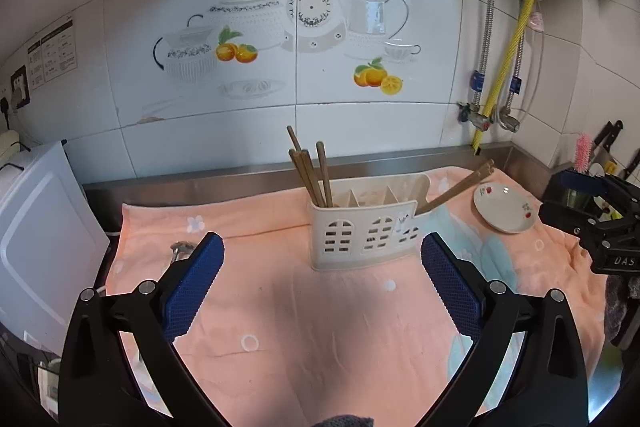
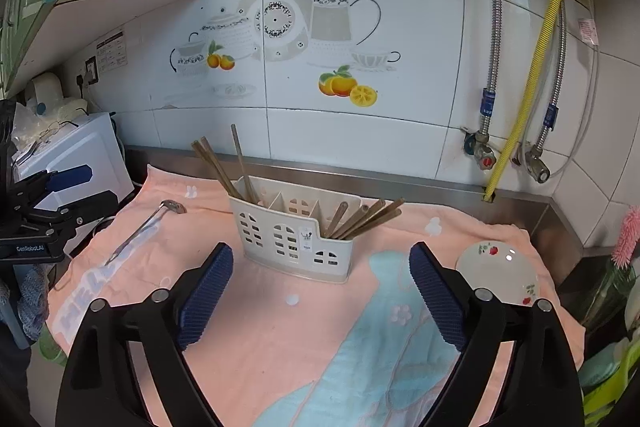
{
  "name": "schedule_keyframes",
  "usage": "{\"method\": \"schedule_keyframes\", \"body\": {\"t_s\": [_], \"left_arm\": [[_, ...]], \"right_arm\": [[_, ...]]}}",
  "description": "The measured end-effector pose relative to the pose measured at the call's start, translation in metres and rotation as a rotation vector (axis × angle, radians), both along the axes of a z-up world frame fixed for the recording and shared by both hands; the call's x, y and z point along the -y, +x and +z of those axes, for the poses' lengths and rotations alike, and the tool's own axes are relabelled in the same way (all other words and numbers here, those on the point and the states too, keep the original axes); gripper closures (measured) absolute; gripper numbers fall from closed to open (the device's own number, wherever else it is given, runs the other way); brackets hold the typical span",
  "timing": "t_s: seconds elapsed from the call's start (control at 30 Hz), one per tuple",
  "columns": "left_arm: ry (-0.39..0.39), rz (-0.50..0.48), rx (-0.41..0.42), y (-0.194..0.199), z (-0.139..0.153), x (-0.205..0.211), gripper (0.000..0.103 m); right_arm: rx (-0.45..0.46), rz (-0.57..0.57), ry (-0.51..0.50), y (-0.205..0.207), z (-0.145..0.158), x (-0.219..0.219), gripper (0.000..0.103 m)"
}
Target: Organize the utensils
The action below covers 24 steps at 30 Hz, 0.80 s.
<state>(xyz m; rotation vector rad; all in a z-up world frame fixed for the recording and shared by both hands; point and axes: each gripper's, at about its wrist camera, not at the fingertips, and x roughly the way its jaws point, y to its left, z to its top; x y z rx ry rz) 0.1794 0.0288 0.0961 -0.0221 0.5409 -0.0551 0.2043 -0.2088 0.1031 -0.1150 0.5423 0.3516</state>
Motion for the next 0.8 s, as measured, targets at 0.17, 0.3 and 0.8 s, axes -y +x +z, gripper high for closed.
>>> {"method": "schedule_keyframes", "body": {"t_s": [0.17, 0.3, 0.8], "left_arm": [[-0.019, -0.002, 0.004, -0.010, -0.005, -0.003, 0.005], [-0.018, -0.003, 0.009, -0.018, -0.009, -0.003, 0.005], [-0.037, -0.006, 0.003, -0.043, -0.026, -0.006, 0.005]], "right_arm": [[0.011, -0.013, 0.005, -0.011, -0.007, 0.003, 0.013], [0.014, -0.018, 0.005, -0.020, -0.012, 0.003, 0.012], [0.004, -0.047, 0.073, -0.045, -0.036, 0.015, 0.010]]}}
